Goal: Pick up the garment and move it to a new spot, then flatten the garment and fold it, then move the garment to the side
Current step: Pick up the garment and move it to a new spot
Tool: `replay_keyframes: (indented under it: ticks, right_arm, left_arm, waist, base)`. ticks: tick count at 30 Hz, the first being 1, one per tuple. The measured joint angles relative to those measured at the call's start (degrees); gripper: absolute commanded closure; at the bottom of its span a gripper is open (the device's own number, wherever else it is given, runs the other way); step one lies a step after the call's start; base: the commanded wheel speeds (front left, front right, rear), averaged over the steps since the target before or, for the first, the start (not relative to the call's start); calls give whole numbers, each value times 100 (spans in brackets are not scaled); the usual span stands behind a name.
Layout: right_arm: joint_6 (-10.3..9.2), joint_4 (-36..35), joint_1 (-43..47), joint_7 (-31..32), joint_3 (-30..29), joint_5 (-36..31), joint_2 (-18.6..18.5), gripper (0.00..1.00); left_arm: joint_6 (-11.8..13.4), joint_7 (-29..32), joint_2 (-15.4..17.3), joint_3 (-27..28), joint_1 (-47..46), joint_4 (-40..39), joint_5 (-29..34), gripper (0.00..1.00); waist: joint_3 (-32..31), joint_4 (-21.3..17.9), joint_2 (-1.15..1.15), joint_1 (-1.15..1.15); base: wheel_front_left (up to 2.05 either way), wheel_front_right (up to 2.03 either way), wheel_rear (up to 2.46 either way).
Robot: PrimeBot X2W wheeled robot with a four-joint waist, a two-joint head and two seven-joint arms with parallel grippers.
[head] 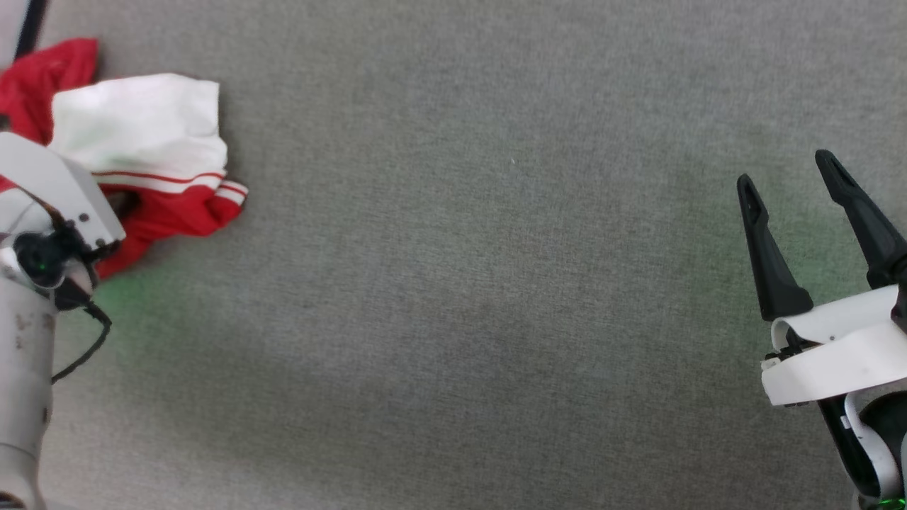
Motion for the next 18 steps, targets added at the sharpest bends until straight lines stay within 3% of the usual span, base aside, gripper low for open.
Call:
replay_keyframes:
  ticks: [10,18]
  right_arm:
    - [0,428,384,-315,-111,62,289,0]
    - [0,712,738,-572,-166,82,553,0]
  left_arm:
    - [-230,-959,400,-168,-465,-210,352,100]
    - [-250,-1488,748,-374,-936,-905,751,100]
  waist:
    - [-709,115,0,0]
    - [-1439,232,0,0]
  base:
    - [0,0,0]
    - [0,0,0]
